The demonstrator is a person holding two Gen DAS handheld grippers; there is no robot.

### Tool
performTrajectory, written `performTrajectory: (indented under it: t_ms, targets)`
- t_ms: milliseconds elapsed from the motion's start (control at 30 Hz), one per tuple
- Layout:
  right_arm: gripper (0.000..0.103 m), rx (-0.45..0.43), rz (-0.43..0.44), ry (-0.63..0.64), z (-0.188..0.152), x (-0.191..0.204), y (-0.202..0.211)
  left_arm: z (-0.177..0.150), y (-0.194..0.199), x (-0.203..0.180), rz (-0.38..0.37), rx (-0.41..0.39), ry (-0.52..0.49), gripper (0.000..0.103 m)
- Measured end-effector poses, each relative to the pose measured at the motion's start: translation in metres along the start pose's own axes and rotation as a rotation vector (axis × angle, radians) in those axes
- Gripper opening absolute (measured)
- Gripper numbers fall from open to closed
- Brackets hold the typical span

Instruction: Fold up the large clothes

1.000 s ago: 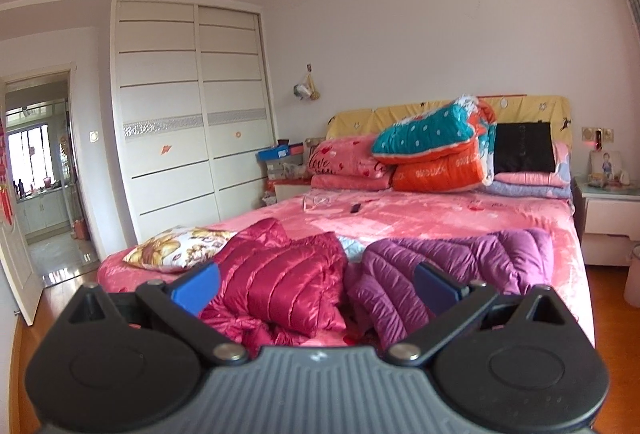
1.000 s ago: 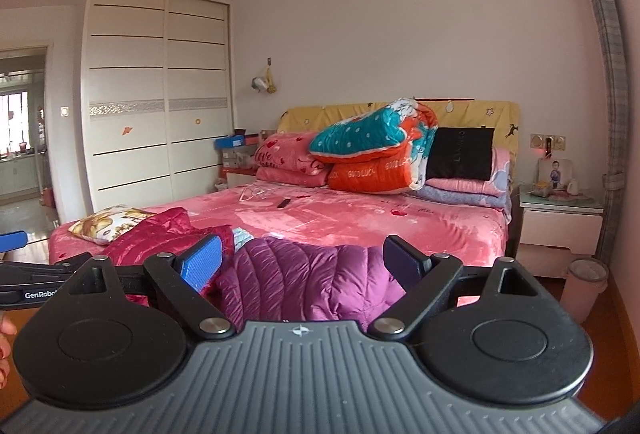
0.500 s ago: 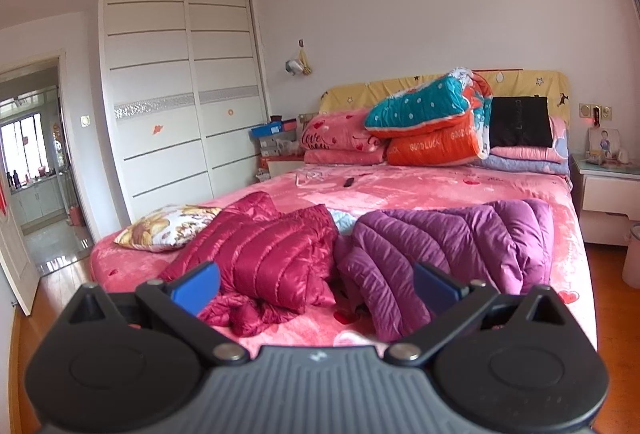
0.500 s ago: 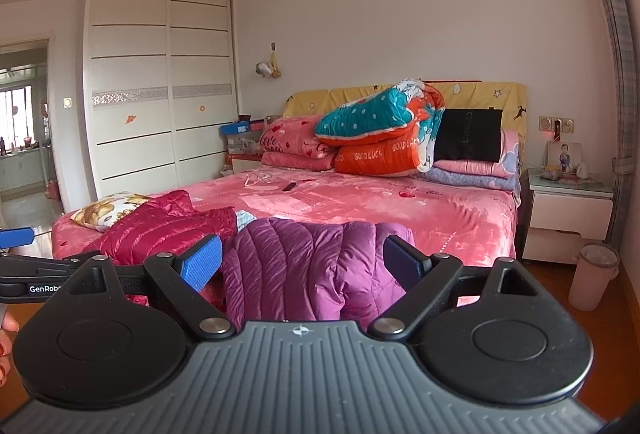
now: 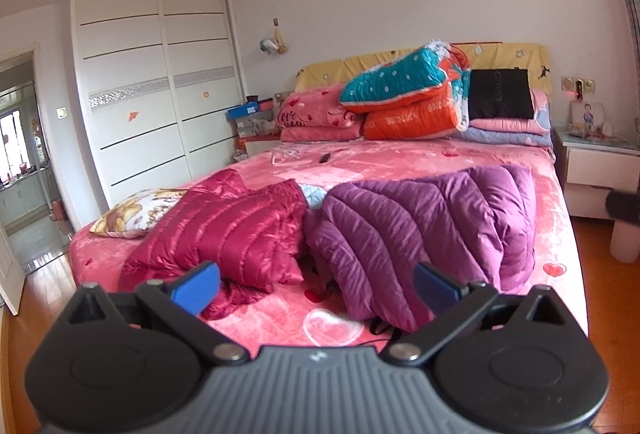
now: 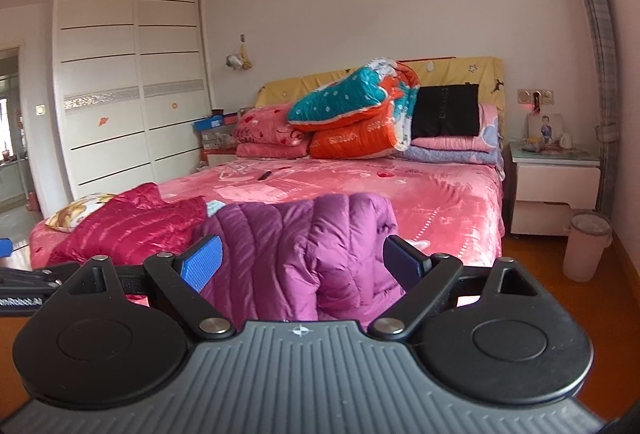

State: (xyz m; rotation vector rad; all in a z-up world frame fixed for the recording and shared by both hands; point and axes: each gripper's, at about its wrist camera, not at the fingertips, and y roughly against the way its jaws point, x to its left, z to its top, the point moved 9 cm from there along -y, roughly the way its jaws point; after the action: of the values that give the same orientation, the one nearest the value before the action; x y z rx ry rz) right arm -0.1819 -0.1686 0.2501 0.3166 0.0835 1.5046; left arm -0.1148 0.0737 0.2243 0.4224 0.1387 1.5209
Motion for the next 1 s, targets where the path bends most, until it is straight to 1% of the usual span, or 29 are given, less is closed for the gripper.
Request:
performTrajectory:
  t_ms: [133, 200, 333, 467, 567, 633, 700, 767, 833, 900, 1000]
  targets:
    - [0.103, 0.006, -0.022, -0.048, -0.027, -0.017, -0.021, -0.008, -0.018, -0.019, -0.030, 0.015, -0.005, 0.102]
    - [0.103, 0.009, -0.052, -0.064, -0.044, -0.031, -0.033, -0.012, -0.026, -0.029, -0.044, 0.009, 0.001, 0.102]
    - [0.103, 0.046, -0.109, -0.117, -0.076, -0.062, -0.058, -0.023, -0.045, -0.052, -0.101, 0.009, 0.007, 0.102]
    - [0.103, 0.093, -0.147, -0.143, -0.106, -0.088, -0.080, -0.035, -0.062, -0.084, -0.197, 0.011, -0.005, 0.102]
    - [0.103, 0.114, -0.155, -0.170, -0.129, -0.101, -0.094, -0.042, -0.078, -0.107, -0.231, 0.019, -0.028, 0.102]
    - [0.103, 0.142, -0.177, -0.160, -0.141, -0.108, -0.104, -0.043, -0.088, -0.123, -0.250, 0.016, -0.049, 0.102]
    - [0.103, 0.170, -0.188, -0.157, -0.150, -0.115, -0.113, -0.041, -0.098, -0.137, -0.251, 0.005, -0.084, 0.102]
    - [0.103, 0.185, -0.192, -0.142, -0.157, -0.121, -0.119, -0.038, -0.110, -0.149, -0.234, -0.001, -0.129, 0.102]
    - [0.103, 0.197, -0.201, -0.135, -0.162, -0.127, -0.125, -0.035, -0.121, -0.162, -0.232, -0.004, -0.159, 0.102]
    - [0.103, 0.210, -0.202, -0.168, -0.169, -0.135, -0.127, -0.032, -0.131, -0.173, -0.234, -0.010, -0.174, 0.102]
    - [0.103, 0.220, -0.203, -0.222, -0.172, -0.148, -0.133, -0.031, -0.151, -0.191, -0.208, -0.002, -0.216, 0.102]
